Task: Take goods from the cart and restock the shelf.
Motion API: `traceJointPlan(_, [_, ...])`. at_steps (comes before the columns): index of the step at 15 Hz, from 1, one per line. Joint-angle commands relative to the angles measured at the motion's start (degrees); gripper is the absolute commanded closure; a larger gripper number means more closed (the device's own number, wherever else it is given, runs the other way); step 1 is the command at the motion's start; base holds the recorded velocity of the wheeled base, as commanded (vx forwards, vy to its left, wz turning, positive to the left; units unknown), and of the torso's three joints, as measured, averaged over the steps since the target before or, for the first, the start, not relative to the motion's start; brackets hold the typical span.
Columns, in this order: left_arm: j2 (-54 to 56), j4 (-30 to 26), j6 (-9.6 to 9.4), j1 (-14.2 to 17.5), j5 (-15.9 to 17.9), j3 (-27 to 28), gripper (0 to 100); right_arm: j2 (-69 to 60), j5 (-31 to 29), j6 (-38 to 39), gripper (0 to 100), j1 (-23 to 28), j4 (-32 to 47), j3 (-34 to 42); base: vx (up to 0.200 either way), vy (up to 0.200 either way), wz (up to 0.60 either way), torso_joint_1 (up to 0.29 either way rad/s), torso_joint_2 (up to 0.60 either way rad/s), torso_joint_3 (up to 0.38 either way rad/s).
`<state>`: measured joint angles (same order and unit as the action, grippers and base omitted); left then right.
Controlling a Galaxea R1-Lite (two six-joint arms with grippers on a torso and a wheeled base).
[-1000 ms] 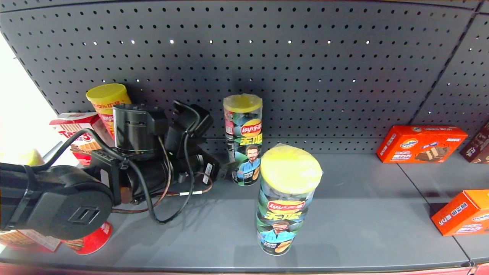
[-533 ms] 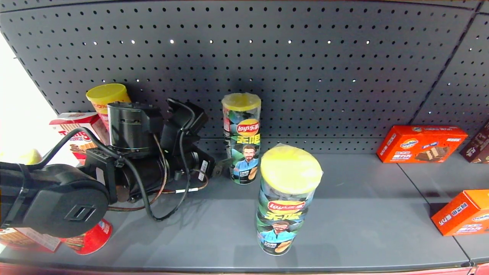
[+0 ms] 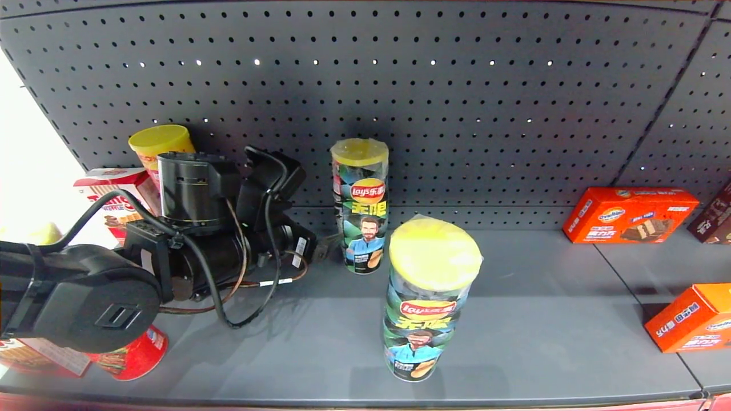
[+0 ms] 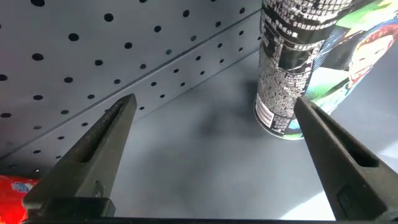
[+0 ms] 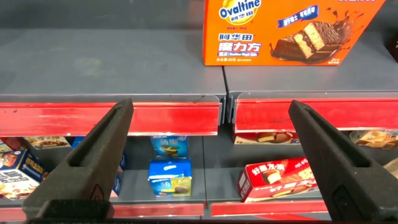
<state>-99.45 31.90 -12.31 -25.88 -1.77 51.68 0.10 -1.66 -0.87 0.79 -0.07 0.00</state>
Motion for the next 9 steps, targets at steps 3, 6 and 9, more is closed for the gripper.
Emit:
traceJointPlan(3, [1.6, 0.4, -0.61, 0.1, -1.7, -2.3, 0, 0.1, 0.0, 0.0, 0, 0.0, 0.0, 0.0, 0.000, 0.000, 0.00, 0.000, 0.00, 0.000])
traceJointPlan(6, [1.0, 0.4, -0.70, 0.4, -3.9, -1.4, 0, 0.1, 0.0, 0.0, 0, 0.0, 0.0, 0.0, 0.000, 0.000, 0.00, 0.000, 0.00, 0.000])
traceJointPlan(9, [-2.5, 0.4, -0.78, 0.3, -5.4, 1.0, 0, 0.1, 0.0, 0.0, 0, 0.0, -0.1, 0.0, 0.000, 0.000, 0.00, 0.000, 0.00, 0.000])
